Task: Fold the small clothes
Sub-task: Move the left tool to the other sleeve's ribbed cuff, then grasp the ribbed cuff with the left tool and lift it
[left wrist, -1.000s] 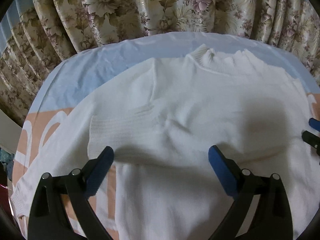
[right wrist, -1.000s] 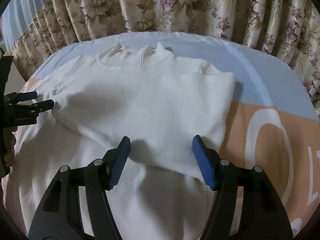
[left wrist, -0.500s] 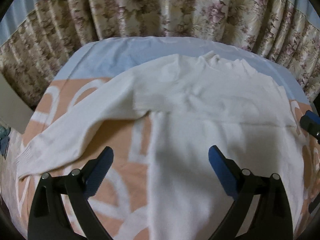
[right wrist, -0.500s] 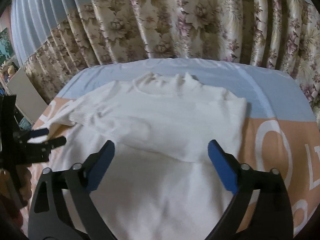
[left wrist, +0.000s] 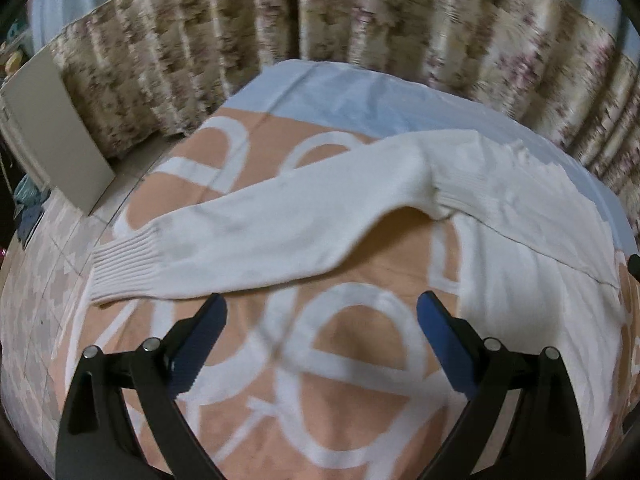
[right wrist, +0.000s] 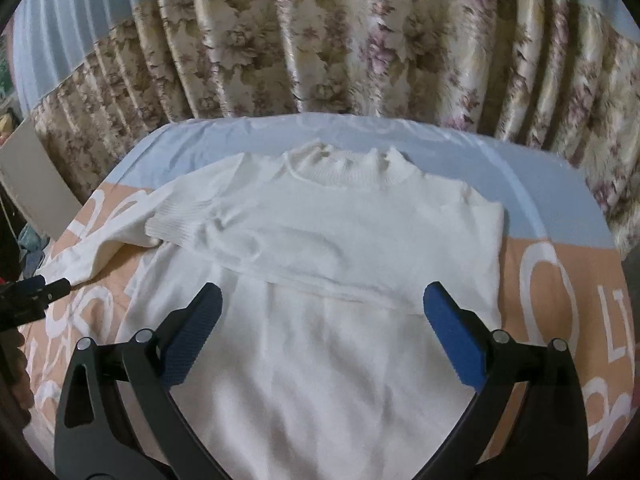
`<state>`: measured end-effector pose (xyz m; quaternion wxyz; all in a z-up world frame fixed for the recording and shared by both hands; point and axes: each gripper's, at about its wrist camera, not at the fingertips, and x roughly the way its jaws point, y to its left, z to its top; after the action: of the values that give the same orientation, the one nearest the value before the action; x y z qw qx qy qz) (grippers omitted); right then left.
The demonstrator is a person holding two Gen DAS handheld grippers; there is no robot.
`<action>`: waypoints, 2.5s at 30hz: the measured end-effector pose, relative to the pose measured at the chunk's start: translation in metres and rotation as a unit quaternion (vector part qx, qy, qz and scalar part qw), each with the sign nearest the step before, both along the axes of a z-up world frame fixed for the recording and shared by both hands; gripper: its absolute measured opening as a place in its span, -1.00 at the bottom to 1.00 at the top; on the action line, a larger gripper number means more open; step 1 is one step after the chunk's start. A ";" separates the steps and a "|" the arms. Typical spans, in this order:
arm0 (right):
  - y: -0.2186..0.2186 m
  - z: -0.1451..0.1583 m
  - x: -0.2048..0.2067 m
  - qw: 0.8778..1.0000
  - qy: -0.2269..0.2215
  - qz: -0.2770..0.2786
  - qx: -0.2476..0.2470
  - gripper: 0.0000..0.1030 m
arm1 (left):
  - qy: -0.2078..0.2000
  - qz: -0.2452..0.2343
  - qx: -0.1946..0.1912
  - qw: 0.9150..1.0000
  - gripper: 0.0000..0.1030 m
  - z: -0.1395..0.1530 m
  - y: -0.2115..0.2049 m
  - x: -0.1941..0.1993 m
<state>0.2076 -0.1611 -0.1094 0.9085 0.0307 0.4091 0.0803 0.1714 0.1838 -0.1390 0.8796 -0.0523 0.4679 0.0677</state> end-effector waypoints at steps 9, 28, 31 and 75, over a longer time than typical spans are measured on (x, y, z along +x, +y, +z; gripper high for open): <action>0.018 -0.012 0.020 1.000 0.000 0.009 -0.009 0.94 | 0.006 0.059 0.000 0.998 0.87 -0.014 0.051 -0.008; 0.029 -0.041 0.038 0.999 0.032 0.029 -0.013 0.94 | -0.005 0.239 -0.112 0.964 -0.70 -0.040 0.163 -0.005; 0.025 -0.043 0.037 0.999 0.034 0.026 -0.009 0.94 | -0.005 0.235 -0.115 0.965 -0.93 -0.041 0.166 -0.002; -0.004 -0.050 0.034 0.999 0.041 0.019 -0.010 0.86 | 0.014 0.228 -0.221 0.948 -0.04 -0.043 0.159 -0.013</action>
<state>0.2412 -0.1652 -0.1599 0.8895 0.0171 0.4471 0.0924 0.1585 0.3429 -0.1816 0.8006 -0.3492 0.4591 0.1621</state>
